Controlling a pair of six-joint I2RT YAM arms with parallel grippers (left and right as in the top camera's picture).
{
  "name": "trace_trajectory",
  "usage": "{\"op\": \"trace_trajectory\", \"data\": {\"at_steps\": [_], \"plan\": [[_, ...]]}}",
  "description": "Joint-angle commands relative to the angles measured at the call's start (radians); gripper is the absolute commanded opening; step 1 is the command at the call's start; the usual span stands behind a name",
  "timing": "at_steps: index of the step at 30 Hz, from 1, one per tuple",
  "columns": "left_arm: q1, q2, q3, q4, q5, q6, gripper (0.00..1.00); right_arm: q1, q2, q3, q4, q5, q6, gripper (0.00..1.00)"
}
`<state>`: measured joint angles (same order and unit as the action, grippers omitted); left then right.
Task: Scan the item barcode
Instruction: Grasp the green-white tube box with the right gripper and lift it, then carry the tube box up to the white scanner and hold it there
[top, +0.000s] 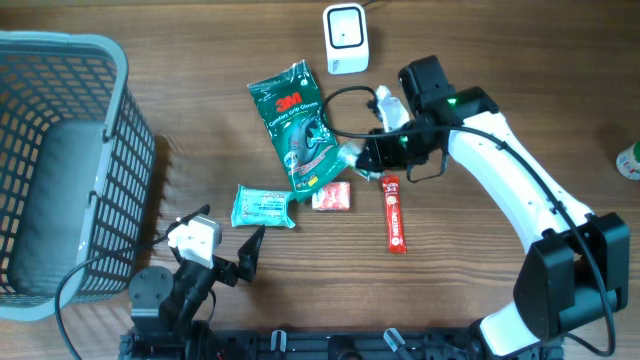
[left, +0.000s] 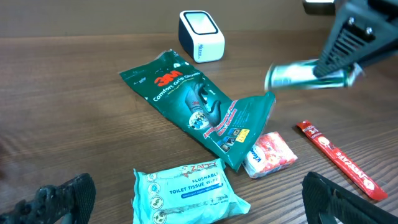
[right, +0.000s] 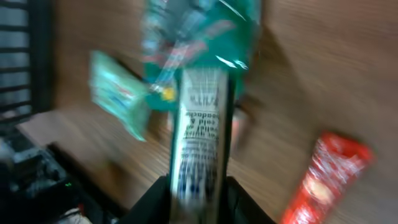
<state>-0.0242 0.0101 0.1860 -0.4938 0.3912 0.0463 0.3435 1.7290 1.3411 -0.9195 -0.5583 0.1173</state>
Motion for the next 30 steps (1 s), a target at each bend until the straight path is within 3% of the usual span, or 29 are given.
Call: {"op": "trace_trajectory", "data": {"at_steps": [1,4,7,9,12,13,14,15,16,24,30], "plan": [[0.003,-0.003,-0.010,0.002,0.012,-0.010,1.00,0.002,-0.012,0.020,0.051,-0.180,-0.074,0.26],[0.003,-0.003,-0.010,0.002,0.012,-0.010,1.00,0.002,-0.012,0.020,0.094,-0.218,-0.073,0.29],[0.003,-0.003,-0.010,0.002,0.012,-0.010,1.00,0.002,-0.012,0.020,0.095,-0.217,-0.074,0.20],[0.003,-0.003,-0.010,0.002,0.012,-0.010,1.00,0.003,-0.012,0.019,0.092,-0.198,-0.073,0.20],[0.003,-0.003,-0.010,0.002,0.012,-0.010,1.00,0.007,-0.012,0.016,0.084,-0.125,-0.073,0.36],[0.003,-0.003,-0.010,0.002,0.012,-0.010,1.00,0.011,-0.012,0.011,0.085,-0.098,-0.073,0.49],[0.003,-0.003,-0.010,0.002,0.012,-0.010,1.00,0.017,-0.011,0.000,0.085,-0.034,-0.072,0.80],[0.003,-0.003,-0.010,0.002,0.012,-0.010,1.00,0.019,-0.010,-0.008,0.088,0.008,-0.069,0.94],[0.003,-0.003,-0.010,0.002,0.012,-0.010,1.00,0.020,-0.010,-0.015,0.088,0.066,-0.056,1.00],[0.003,-0.003,-0.010,0.002,0.012,-0.010,1.00,0.056,-0.003,-0.016,0.104,0.113,-0.036,1.00],[0.003,-0.003,-0.010,0.002,0.012,-0.010,1.00,0.183,0.004,-0.016,0.114,0.311,-0.034,1.00]]}}
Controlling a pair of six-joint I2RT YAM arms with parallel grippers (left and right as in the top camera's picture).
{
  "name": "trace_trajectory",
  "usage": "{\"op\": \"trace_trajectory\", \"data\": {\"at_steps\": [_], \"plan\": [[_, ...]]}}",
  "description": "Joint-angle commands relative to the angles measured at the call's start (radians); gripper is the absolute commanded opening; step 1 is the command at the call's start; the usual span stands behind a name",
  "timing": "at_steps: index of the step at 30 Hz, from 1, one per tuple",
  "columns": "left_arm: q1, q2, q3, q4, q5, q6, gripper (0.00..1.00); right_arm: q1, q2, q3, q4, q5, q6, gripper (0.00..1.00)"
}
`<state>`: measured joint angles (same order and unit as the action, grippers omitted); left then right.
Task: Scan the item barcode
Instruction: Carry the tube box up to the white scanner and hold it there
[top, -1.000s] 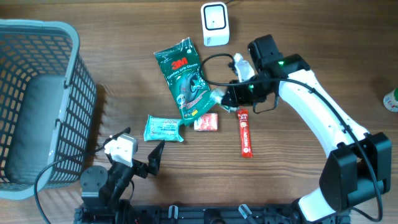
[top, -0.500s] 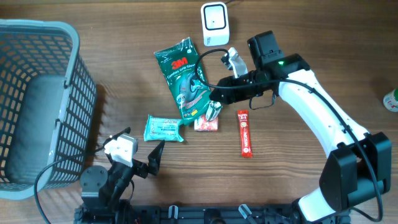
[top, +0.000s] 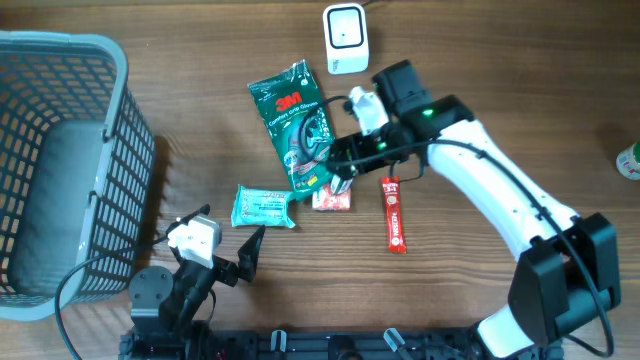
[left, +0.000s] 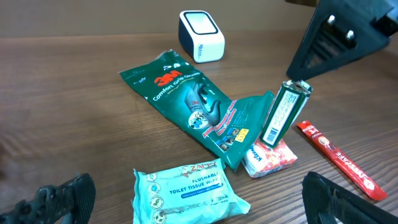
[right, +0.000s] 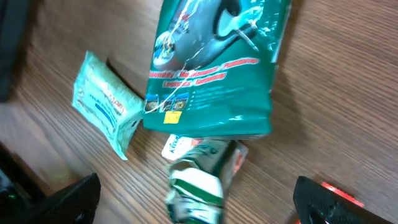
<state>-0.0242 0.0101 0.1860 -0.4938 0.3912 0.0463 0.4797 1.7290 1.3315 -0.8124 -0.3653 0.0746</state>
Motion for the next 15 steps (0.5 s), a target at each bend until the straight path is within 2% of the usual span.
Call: {"op": "trace_trajectory", "data": {"at_steps": [1,8,11,13,15], "plan": [[0.003,-0.003,-0.010,0.002,0.012,-0.010,1.00,0.060,0.005,-0.006,0.007,0.153,0.019,0.99],[0.003,-0.003,-0.010,0.002,0.012,-0.010,1.00,0.078,0.060,-0.006,0.021,0.231,0.042,0.97],[0.003,-0.003,-0.010,0.002,0.012,-0.010,1.00,0.078,0.104,-0.006,0.025,0.230,0.059,0.86],[0.003,-0.003,-0.010,0.002,0.012,-0.010,1.00,0.078,0.124,-0.006,0.027,0.230,0.060,0.69],[0.003,-0.003,-0.010,0.002,0.012,-0.010,1.00,0.078,0.124,-0.006,0.034,0.229,0.069,0.63]]}}
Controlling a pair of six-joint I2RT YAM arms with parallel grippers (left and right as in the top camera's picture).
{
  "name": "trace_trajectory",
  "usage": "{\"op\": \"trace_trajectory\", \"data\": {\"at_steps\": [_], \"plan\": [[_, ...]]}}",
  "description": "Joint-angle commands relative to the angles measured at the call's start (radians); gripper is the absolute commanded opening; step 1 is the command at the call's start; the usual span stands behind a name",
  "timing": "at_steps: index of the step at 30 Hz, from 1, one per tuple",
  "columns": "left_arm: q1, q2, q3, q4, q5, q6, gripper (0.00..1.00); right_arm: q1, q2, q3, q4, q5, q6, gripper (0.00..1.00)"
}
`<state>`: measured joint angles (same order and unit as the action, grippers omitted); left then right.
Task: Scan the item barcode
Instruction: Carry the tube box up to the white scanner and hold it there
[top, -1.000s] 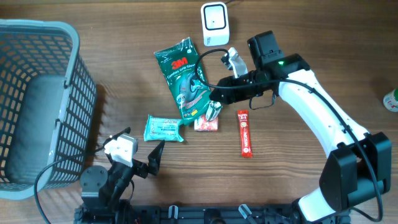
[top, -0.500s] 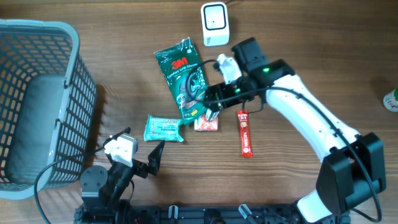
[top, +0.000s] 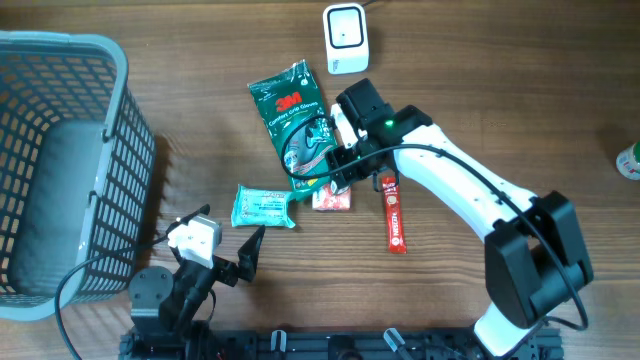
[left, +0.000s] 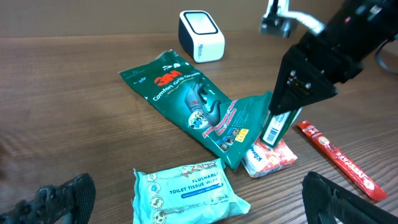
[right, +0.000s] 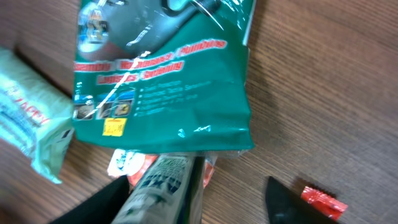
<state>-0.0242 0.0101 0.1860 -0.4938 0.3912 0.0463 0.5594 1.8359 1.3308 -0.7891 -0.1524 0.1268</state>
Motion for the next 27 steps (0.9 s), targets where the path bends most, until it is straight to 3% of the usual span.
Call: {"op": "trace_trajectory", "data": {"at_steps": [1,8,16,21,24,27], "plan": [[0.003,-0.003,-0.010,0.002,0.012,-0.010,1.00,-0.002,0.017,-0.005,0.015,0.014,0.035,0.60],[0.003,-0.003,-0.010,0.002,0.012,-0.010,1.00,-0.002,0.007,0.000,0.013,-0.086,0.042,0.41],[0.003,-0.003,-0.010,0.002,0.012,-0.010,1.00,-0.022,-0.058,0.037,0.002,-0.311,0.042,0.28],[0.003,-0.003,-0.010,0.002,0.012,-0.010,1.00,-0.065,-0.074,0.037,-0.024,-0.312,0.037,0.19],[0.003,-0.003,-0.010,0.002,0.012,-0.010,1.00,-0.082,-0.075,0.037,-0.019,-0.327,0.043,0.18],[0.003,-0.003,-0.010,0.002,0.012,-0.010,1.00,-0.121,-0.075,0.037,0.010,-0.491,0.056,0.18]]}}
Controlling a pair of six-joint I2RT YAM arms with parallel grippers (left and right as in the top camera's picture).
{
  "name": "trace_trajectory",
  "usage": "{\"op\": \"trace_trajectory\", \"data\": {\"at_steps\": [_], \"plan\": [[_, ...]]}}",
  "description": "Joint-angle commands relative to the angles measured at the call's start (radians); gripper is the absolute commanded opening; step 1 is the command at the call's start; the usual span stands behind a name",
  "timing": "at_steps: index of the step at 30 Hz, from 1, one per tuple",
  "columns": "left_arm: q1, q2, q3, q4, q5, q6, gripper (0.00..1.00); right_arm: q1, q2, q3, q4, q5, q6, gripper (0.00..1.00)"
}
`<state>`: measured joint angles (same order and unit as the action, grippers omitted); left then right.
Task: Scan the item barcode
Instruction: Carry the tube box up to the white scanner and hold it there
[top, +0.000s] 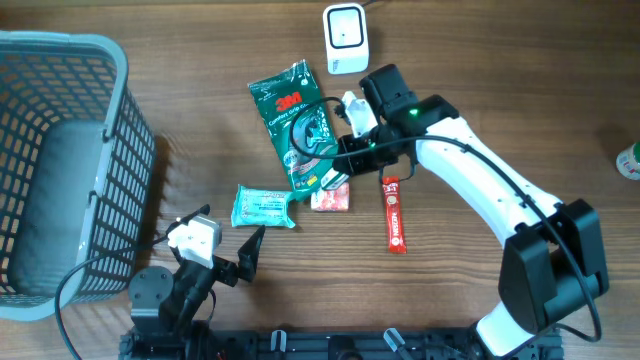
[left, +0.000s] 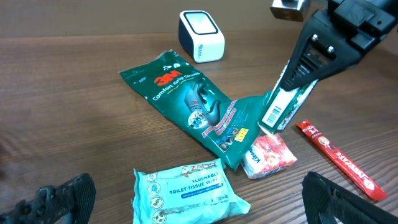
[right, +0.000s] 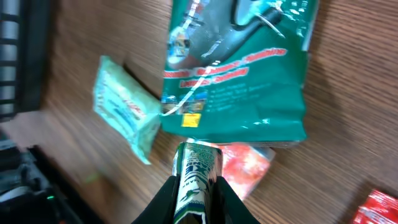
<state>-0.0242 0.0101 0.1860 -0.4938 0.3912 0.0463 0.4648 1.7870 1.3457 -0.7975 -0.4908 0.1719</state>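
My right gripper (right: 196, 198) is shut on a slim green-and-white box (right: 196, 177). It holds the box tilted just above the red-and-white packet (left: 269, 154), at the lower end of the green 3M pack (top: 298, 120). In the left wrist view the box (left: 289, 102) shows a barcode near its lower end. The white scanner (top: 345, 38) stands at the far edge, behind the right gripper (top: 343, 166). My left gripper (left: 199, 205) is open near the table's front edge, with the teal tissue pack (left: 189, 190) lying between and ahead of its fingers.
A grey mesh basket (top: 60, 160) fills the left side. A red stick sachet (top: 394, 213) lies right of the red-and-white packet. A green-and-white object (top: 630, 160) sits at the right edge.
The right jaws, spread around the box over the red-and-white packet, are now shut on it. The box is a little higher, further right and tilted. The left arm is unchanged.
At first the right gripper held the box off the table, right of the 3M pack. Then the box stood on end on the red-and-white packet with the jaws wide apart. The jaws stayed spread around it, and now grip it, lifted and tilted.
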Motion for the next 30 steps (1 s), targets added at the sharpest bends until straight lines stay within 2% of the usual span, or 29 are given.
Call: {"op": "trace_trajectory", "data": {"at_steps": [1,6,12,20,23,26,30], "plan": [[0.003,-0.003,-0.010,0.002,0.012,-0.010,1.00,-0.045,-0.026,0.023,0.038,-0.221,0.005,0.18],[0.003,-0.003,-0.010,0.002,0.012,-0.010,1.00,-0.134,-0.026,0.022,0.187,-0.593,-0.109,0.15],[0.003,-0.003,-0.010,0.002,0.012,-0.010,1.00,-0.192,-0.026,0.022,0.323,-0.887,-0.243,0.17],[0.003,-0.003,-0.010,0.002,0.012,-0.010,1.00,-0.194,-0.026,0.022,0.450,-0.909,-0.257,0.17],[0.003,-0.003,-0.010,0.002,0.012,-0.010,1.00,-0.194,-0.026,0.023,0.454,-0.703,-0.307,0.19],[0.003,-0.003,-0.010,0.002,0.012,-0.010,1.00,-0.193,-0.026,0.023,0.468,-0.270,-0.311,0.11],[0.003,-0.003,-0.010,0.002,0.012,-0.010,1.00,-0.193,-0.031,0.023,0.475,0.000,-0.400,0.10]]}}
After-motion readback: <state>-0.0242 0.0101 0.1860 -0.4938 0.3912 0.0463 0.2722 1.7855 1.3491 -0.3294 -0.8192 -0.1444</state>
